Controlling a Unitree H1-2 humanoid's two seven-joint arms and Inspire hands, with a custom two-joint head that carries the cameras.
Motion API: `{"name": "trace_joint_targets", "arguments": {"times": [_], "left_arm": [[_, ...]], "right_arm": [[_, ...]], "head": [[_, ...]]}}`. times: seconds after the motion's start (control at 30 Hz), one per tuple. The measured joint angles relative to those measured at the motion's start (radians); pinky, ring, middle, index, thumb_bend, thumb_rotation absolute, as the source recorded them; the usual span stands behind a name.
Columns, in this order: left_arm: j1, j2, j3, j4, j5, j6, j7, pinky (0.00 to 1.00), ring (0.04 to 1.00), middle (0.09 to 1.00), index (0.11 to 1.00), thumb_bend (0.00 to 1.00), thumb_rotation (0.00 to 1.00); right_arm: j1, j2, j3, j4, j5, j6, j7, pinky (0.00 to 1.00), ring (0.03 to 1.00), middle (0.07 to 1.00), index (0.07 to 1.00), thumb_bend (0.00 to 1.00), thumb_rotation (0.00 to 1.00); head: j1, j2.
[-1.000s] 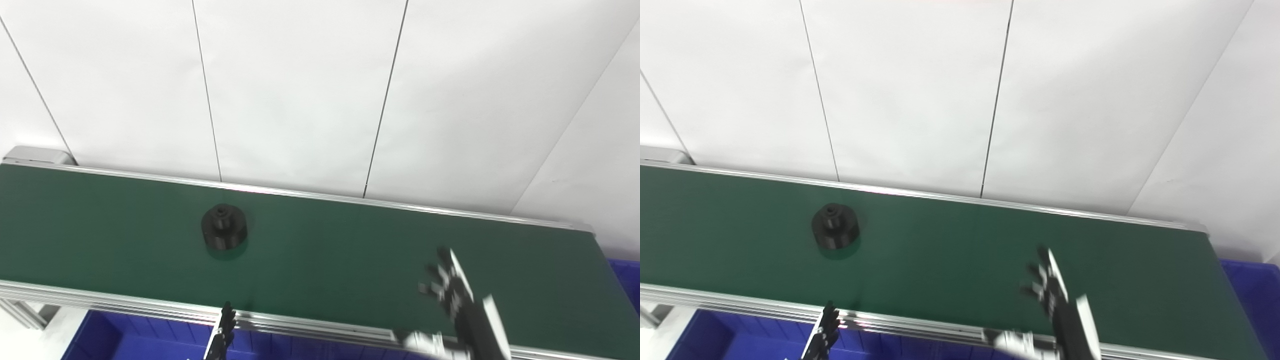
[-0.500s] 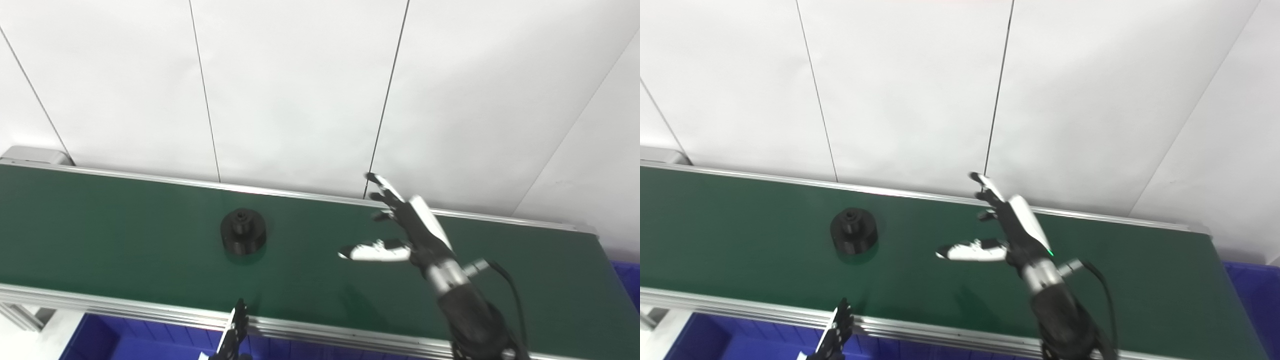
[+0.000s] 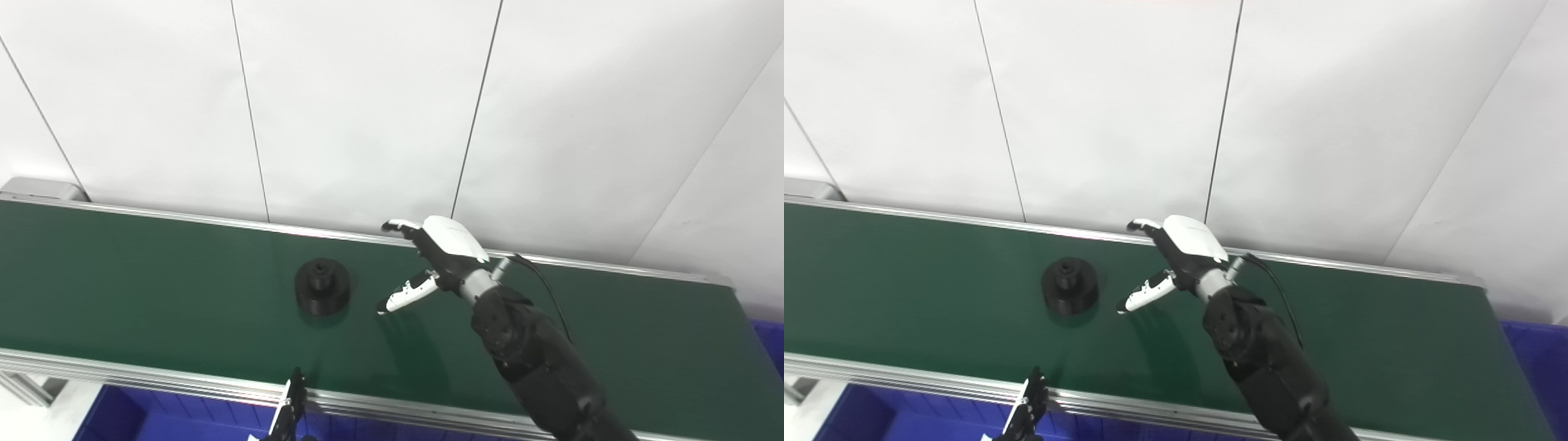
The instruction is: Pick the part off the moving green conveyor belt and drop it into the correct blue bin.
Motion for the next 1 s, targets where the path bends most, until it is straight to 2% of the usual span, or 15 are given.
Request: {"name": "trace_joint_targets", "arguments": {"times": [0.1, 0.27, 0.37, 0.6, 0.77, 0.9, 1.0], "left_arm": [[0.006, -0.014, -0.004, -0.001, 0.001, 0.001, 0.006, 1.00, 1.000, 1.000, 1.000, 0.76, 0.89], [0.014, -0.029, -0.026, -0.002, 0.006, 0.001, 0.006, 1.00, 1.000, 1.000, 1.000, 0.71, 0.88], [0.014, -0.028, -0.030, -0.002, 0.009, 0.001, 0.006, 1.00, 1.000, 1.000, 1.000, 0.67, 0.86], [0.020, -0.026, -0.035, -0.002, 0.034, 0.001, 0.009, 1.00, 1.000, 1.000, 1.000, 0.67, 0.86], [0.021, -0.026, -0.036, -0.002, 0.047, 0.001, 0.009, 1.00, 1.000, 1.000, 1.000, 0.70, 0.87], [0.023, -0.026, -0.037, -0.002, 0.047, 0.001, 0.009, 1.00, 1.000, 1.000, 1.000, 0.69, 0.87], [0.024, -0.026, -0.037, -0.003, 0.047, 0.001, 0.009, 1.00, 1.000, 1.000, 1.000, 0.68, 0.86]], "right_arm": [[-0.042, 0.021, 0.017, 0.045, -0.015, 0.001, 0.030, 0.64, 0.822, 0.887, 0.838, 1.00, 0.25], [-0.079, 0.050, 0.042, 0.110, -0.033, 0.023, 0.094, 0.69, 0.829, 0.905, 0.843, 1.00, 0.28], [-0.091, 0.059, 0.064, 0.151, -0.058, 0.025, 0.107, 0.65, 0.810, 0.894, 0.838, 1.00, 0.28], [-0.119, 0.073, 0.094, 0.245, -0.078, 0.012, 0.093, 0.66, 0.843, 0.909, 0.847, 1.00, 0.33], [-0.150, 0.074, 0.104, 0.299, -0.077, -0.038, 0.087, 0.65, 0.847, 0.910, 0.852, 1.00, 0.35], [-0.149, 0.075, 0.125, 0.316, -0.081, -0.059, 0.077, 0.63, 0.813, 0.892, 0.847, 1.00, 0.30], [-0.138, 0.077, 0.130, 0.319, -0.091, -0.074, 0.039, 0.62, 0.802, 0.886, 0.846, 1.00, 0.28]], "head": [[0.015, 0.000], [0.026, -0.002], [0.035, -0.005], [0.054, -0.006], [0.063, -0.011], [0.071, -0.008], [0.075, -0.011]]}}
